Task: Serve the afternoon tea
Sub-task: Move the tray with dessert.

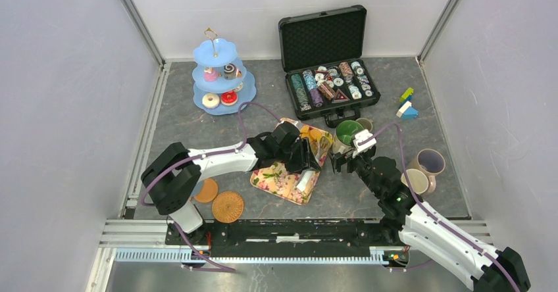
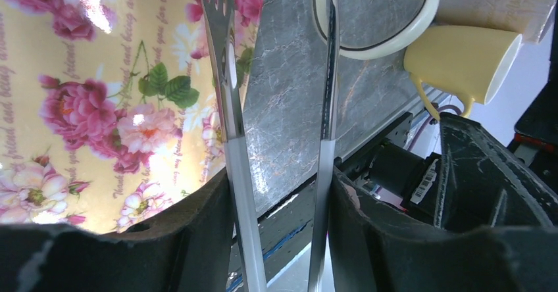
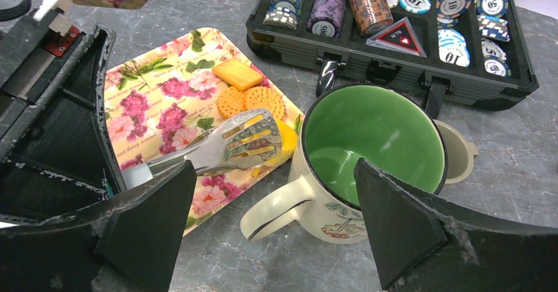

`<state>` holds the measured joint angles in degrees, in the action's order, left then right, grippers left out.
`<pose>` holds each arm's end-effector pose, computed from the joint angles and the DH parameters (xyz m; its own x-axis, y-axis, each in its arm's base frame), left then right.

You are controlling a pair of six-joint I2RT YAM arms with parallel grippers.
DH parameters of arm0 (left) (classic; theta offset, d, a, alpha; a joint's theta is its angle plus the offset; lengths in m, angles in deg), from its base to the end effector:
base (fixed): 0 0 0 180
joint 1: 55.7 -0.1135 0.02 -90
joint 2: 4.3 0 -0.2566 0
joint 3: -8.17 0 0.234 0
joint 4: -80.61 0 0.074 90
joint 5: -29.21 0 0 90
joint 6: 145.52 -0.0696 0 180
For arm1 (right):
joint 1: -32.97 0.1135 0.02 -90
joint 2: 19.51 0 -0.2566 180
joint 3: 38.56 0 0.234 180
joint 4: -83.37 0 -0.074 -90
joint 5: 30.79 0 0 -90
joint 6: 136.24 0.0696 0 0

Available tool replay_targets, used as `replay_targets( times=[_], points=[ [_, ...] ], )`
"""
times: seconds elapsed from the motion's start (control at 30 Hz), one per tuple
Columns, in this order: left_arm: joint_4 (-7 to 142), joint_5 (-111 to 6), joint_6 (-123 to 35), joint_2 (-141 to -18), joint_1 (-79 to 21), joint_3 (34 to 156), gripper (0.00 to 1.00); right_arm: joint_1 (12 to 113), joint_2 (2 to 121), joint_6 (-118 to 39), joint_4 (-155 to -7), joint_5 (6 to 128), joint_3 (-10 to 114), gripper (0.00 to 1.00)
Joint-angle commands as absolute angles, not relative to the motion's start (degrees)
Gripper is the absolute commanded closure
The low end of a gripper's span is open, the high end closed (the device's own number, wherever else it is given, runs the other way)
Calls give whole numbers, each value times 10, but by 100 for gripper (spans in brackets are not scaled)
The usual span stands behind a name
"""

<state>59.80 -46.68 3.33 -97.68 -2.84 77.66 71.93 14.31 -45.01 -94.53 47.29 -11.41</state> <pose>0.1976 -0.2890 0.1754 -0.9709 -0.0929 -0.2209 0.0906 0.7113 -0.6970 0.1488 0.1018 0.2075 -0.1283 -0.0768 -0.9888 -0.4538 0.8910 -0.0103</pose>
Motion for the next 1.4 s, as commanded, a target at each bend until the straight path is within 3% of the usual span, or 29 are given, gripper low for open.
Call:
replay_targets(
  times=[0.0,0.3,1.03,1.37],
  points=[
    [609,-454,8,-985,-27,803,45,722,142,-447,-959,470,-102,2],
    [605,-461,8,-994,-27,812,40,722,141,-447,-958,469,-103,2],
    [431,-562,-99,-896,-29,810,73,722,142,-446,-960,472,-103,2],
    [202,-673,-221,-844,-27,866,74,722,144,-446,-961,476,-103,2]
  ],
)
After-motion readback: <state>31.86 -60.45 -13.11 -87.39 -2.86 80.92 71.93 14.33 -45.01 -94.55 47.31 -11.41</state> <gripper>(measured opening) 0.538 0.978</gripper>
